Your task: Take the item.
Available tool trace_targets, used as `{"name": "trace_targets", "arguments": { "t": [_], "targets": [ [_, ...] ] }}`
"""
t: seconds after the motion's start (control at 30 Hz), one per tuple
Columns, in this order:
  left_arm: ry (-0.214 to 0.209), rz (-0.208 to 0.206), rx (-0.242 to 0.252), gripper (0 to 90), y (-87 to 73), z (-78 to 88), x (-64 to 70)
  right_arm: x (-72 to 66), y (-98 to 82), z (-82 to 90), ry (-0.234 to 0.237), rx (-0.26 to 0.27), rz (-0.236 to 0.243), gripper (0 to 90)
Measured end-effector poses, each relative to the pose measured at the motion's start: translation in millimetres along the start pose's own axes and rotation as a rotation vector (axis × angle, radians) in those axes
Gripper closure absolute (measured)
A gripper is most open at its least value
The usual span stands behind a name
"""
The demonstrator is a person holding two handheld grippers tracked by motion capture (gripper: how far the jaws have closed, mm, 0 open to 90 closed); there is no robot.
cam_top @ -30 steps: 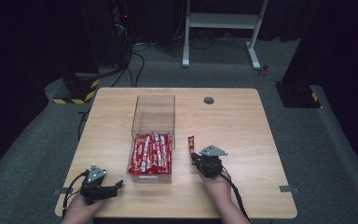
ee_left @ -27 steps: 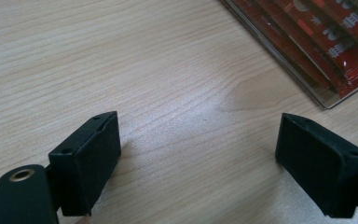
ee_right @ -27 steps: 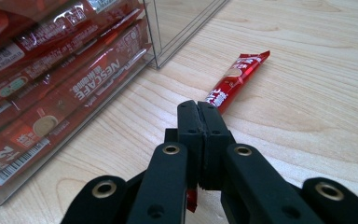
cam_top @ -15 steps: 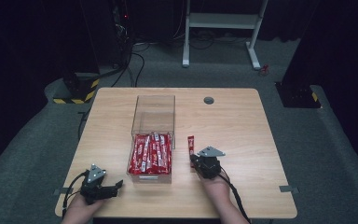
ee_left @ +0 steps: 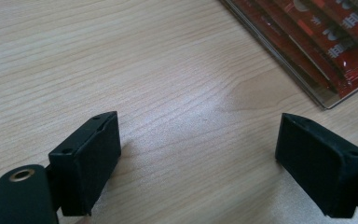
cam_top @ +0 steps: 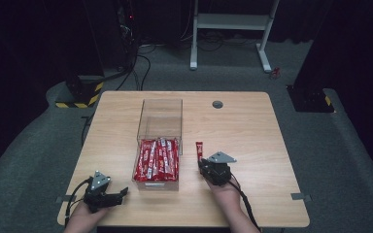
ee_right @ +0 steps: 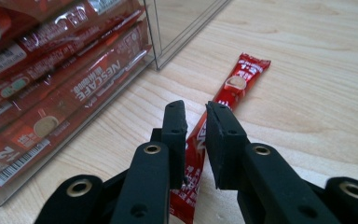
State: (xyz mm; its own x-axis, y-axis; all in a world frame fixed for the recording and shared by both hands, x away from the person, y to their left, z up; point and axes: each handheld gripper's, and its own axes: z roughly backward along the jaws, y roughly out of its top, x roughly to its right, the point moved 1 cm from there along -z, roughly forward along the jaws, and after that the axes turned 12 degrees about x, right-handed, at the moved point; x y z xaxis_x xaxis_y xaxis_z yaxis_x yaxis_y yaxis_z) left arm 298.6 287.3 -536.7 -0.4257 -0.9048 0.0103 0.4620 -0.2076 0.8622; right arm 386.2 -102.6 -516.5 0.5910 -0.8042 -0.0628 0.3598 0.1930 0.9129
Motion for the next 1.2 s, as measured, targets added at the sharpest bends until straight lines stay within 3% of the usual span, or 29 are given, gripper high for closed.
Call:
{"name": "trace_targets", "arguments": {
  "t": [0.6,0.73,0.9,1.2],
  "targets": [
    [-0.001,0.001,0.0,14.4,0.0,0.0,0.0,-5.0,7.4,5.0,0.002,0.032,0.041,51.9],
    [0.001,0.0,0.001,14.4,0.0,-0.1,0.2,-4.9,9.8,6.5,0.013,0.036,0.029,39.5],
    [0.001,0.0,0.001,14.4,0.0,-0.1,0.2,-5.1,12.4,8.6,0.014,0.043,0.019,31.5],
    [-0.004,-0.001,-0.003,14.3,0.1,0.2,-0.5,-9.4,17.8,10.7,0.02,0.05,-0.002,23.2]
  ]
}}
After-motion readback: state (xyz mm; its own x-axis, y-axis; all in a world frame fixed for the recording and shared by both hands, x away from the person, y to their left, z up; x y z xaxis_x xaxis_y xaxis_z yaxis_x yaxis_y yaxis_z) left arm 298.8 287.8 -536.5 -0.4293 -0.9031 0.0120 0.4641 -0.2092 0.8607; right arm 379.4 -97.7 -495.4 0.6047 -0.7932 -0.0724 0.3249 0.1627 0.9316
